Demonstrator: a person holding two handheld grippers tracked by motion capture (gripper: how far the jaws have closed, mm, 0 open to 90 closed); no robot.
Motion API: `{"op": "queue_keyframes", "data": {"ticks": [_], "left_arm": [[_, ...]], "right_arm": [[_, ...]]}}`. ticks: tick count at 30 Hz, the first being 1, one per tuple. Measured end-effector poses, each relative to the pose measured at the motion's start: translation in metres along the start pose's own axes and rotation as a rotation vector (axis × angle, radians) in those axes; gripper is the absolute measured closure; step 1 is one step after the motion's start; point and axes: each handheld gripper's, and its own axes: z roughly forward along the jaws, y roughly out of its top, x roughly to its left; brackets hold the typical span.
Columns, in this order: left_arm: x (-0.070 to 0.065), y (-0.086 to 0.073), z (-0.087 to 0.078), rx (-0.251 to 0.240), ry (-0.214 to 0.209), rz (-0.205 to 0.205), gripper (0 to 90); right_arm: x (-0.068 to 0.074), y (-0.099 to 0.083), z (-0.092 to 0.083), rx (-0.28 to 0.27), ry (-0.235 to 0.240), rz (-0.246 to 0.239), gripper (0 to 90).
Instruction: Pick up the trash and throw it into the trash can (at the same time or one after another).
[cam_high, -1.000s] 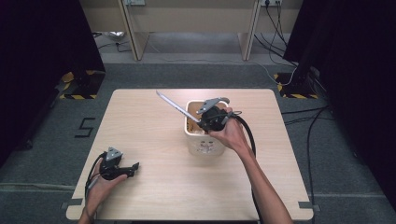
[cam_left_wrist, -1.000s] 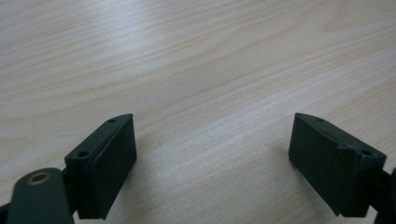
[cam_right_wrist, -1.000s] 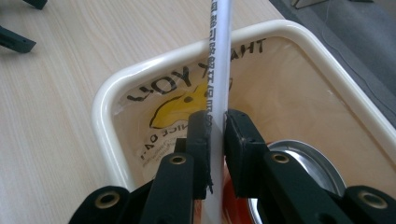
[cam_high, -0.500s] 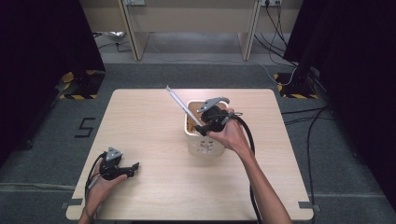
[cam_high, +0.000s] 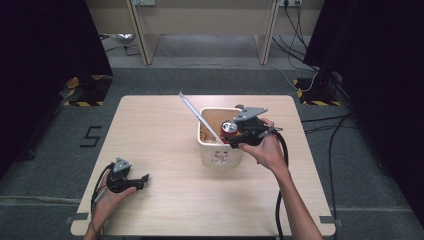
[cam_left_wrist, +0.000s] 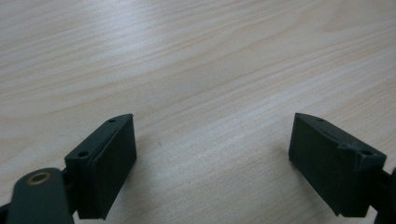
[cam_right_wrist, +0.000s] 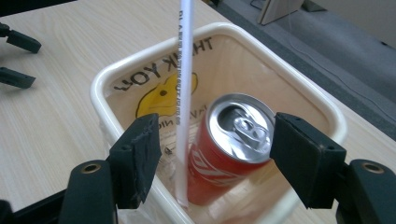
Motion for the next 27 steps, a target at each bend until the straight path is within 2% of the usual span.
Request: {"op": "queue_keyframes", "data": {"ticks": [17,20,27], "left_arm": [[0.000,0.000,0.000,0.000,0.000,0.000,14.5],[0.000,0.000,0.000,0.000,0.000,0.000,14.5],[0.000,0.000,0.000,0.002,0.000,0.003,14.5]], "right_arm": [[-0.017,-0.038,-0.036,-0.045,-0.076,0.066,32.8],[-0.021,-0.049,-0.043,-0.053,-0.100,0.075,31.2],[-0.028,-0.079,-0.055,-0.029,-0.162,0.107,27.7]]}}
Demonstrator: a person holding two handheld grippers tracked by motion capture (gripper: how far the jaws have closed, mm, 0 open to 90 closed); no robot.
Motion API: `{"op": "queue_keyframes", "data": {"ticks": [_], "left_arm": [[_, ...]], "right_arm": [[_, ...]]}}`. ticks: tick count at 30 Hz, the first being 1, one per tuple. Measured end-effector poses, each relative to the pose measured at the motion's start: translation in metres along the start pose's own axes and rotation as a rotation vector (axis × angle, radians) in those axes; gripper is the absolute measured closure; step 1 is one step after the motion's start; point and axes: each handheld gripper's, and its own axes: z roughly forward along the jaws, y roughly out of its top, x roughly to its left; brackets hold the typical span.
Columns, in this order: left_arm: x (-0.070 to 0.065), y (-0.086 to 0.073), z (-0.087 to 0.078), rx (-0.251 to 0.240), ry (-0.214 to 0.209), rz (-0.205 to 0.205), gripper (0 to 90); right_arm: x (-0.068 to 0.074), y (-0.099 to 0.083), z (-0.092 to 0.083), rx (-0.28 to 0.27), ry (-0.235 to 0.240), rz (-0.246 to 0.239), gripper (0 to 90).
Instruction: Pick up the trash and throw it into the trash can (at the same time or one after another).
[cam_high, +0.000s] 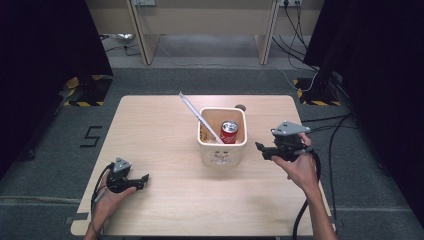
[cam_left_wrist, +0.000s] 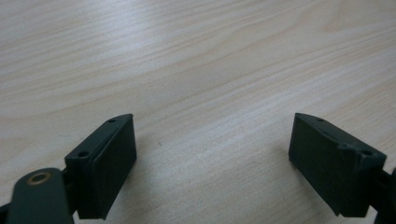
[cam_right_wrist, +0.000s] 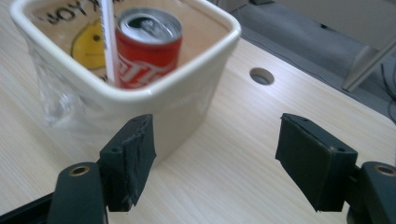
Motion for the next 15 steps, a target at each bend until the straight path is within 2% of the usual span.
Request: {"op": "queue_keyframes", "data": {"ticks": [5,11,15], "left_arm": [[0.000,0.000,0.000,0.000,0.000,0.000,14.5],[0.000,0.000,0.000,-0.001,0.000,0.000,14.5],[0.000,0.000,0.000,0.000,0.000,0.000,14.5]], "right_arm": [[-0.003,-0.021,-0.008,0.016,-0.039,0.006,26.7],[-0.007,-0.048,-0.009,0.044,-0.048,0.051,26.5],[-0.004,-0.062,-0.008,0.075,-0.071,0.048,24.4]]}}
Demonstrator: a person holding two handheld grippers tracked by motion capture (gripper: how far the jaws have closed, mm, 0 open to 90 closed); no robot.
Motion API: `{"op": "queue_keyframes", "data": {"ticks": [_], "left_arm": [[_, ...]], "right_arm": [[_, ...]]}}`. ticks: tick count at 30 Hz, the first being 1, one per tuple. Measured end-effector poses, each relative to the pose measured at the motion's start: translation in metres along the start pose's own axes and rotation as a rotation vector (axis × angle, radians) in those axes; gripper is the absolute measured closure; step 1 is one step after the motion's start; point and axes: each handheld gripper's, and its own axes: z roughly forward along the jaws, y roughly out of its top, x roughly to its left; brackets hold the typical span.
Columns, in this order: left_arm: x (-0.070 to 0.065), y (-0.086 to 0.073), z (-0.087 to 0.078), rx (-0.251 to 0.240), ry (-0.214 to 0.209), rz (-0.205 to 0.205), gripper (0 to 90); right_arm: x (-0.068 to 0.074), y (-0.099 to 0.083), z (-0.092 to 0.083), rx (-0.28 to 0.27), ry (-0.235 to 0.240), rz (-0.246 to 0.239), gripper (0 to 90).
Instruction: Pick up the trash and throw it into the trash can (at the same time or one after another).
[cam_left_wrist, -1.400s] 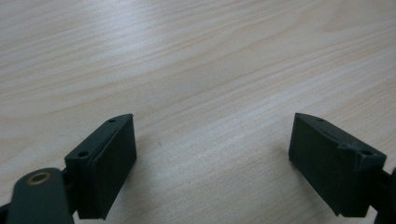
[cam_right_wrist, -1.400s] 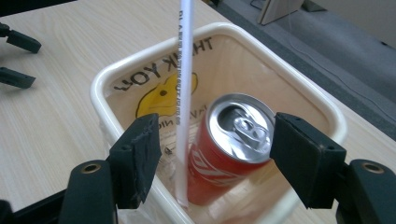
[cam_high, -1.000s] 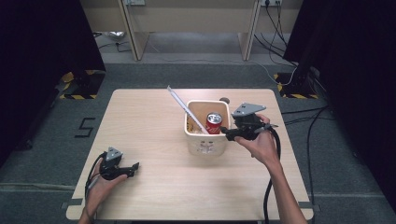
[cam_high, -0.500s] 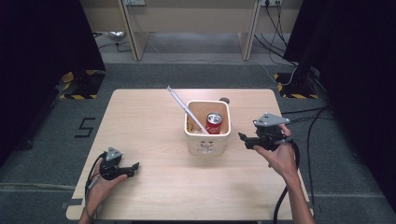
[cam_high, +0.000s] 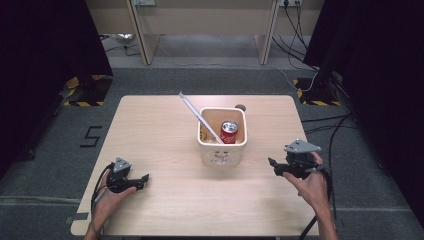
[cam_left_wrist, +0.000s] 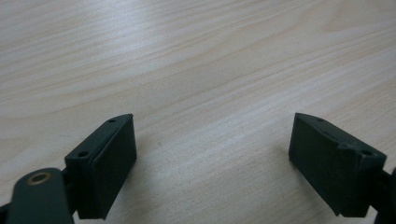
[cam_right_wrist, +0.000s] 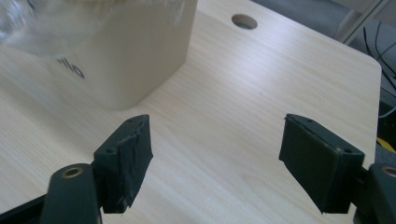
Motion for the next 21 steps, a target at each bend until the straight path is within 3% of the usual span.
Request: {"op": "queue_keyframes", "data": {"ticks": [14,21], "left_arm": [[0.000,0.000,0.000,0.000,0.002,-0.003,14.5],[0.000,0.000,0.000,0.000,0.002,-0.002,14.5]], "right_arm": [[0.017,-0.044,0.021,0.064,0.000,0.033,23.1],[0.022,-0.051,0.023,0.075,0.004,0.029,22.9]]}}
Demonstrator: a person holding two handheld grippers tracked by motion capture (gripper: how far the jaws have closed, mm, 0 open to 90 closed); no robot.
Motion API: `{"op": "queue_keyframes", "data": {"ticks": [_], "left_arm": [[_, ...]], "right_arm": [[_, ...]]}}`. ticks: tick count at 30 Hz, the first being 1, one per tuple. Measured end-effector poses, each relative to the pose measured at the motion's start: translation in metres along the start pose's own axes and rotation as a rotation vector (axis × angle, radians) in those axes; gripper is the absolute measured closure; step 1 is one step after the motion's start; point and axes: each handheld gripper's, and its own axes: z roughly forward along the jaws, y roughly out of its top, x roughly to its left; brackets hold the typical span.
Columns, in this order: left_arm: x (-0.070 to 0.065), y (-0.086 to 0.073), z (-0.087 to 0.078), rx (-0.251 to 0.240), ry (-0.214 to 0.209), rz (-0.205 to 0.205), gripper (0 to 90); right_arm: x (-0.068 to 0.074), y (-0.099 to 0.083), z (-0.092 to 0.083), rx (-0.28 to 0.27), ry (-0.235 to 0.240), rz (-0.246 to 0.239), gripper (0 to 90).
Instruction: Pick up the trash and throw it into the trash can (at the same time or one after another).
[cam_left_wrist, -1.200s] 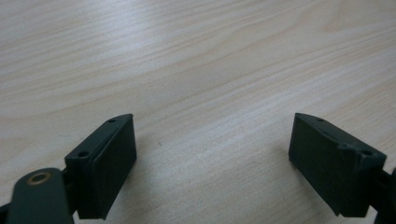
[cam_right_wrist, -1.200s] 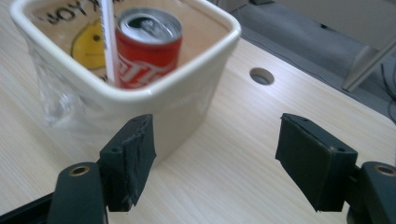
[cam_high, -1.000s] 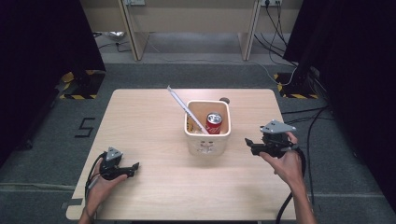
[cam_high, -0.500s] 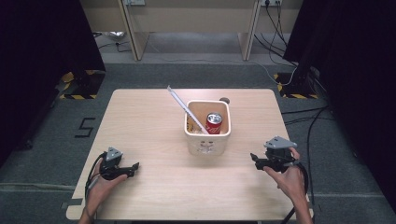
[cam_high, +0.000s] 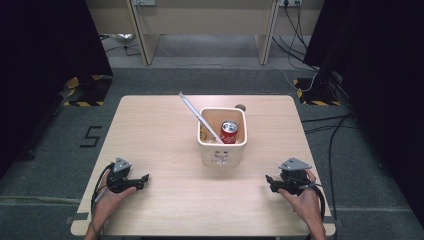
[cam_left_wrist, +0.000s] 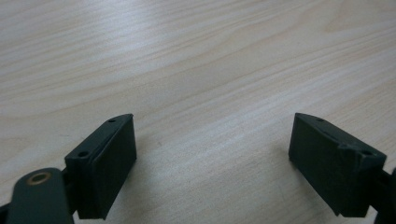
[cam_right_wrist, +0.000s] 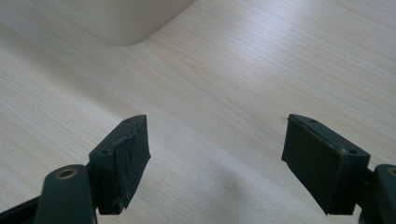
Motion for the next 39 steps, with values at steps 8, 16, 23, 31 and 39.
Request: {"op": "queue_keyframes", "data": {"ticks": [8,16,23,31,39], "left_arm": [[0.000,0.000,0.000,0.001,-0.001,0.001,14.5],[0.000,0.000,0.000,-0.001,0.000,0.000,14.5],[-0.001,-0.001,-0.001,0.000,0.001,0.000,14.5],[-0.001,-0.001,-0.001,-0.001,0.001,0.000,14.5],[-0.001,-0.001,-0.001,-0.001,0.001,0.000,14.5]], "right_arm": [[0.007,-0.011,0.009,0.030,0.017,-0.002,22.4],[0.011,-0.022,0.014,0.070,0.053,0.014,20.1],[0.013,-0.033,0.019,0.008,0.090,0.094,14.1],[0.012,-0.033,0.020,0.008,0.095,0.084,13.1],[0.012,-0.033,0.020,0.013,0.094,0.089,12.0]]}}
